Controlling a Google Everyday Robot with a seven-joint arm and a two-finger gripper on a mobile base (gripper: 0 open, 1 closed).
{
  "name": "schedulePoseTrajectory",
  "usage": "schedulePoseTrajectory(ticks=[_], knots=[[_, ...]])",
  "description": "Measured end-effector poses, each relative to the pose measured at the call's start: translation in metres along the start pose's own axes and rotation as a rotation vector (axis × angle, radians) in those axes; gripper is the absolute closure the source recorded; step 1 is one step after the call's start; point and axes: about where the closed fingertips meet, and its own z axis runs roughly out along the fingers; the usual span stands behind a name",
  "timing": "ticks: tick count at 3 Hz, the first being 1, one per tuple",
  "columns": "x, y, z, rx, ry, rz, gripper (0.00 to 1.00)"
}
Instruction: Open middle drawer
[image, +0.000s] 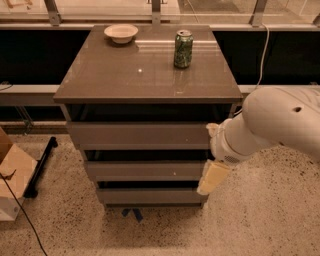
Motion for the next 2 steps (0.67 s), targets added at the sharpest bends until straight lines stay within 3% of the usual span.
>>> schedulePoseTrajectory(ticks=[2], knots=[[0.013, -0.002, 0.052, -0.058, -0.037, -0.014, 0.0]])
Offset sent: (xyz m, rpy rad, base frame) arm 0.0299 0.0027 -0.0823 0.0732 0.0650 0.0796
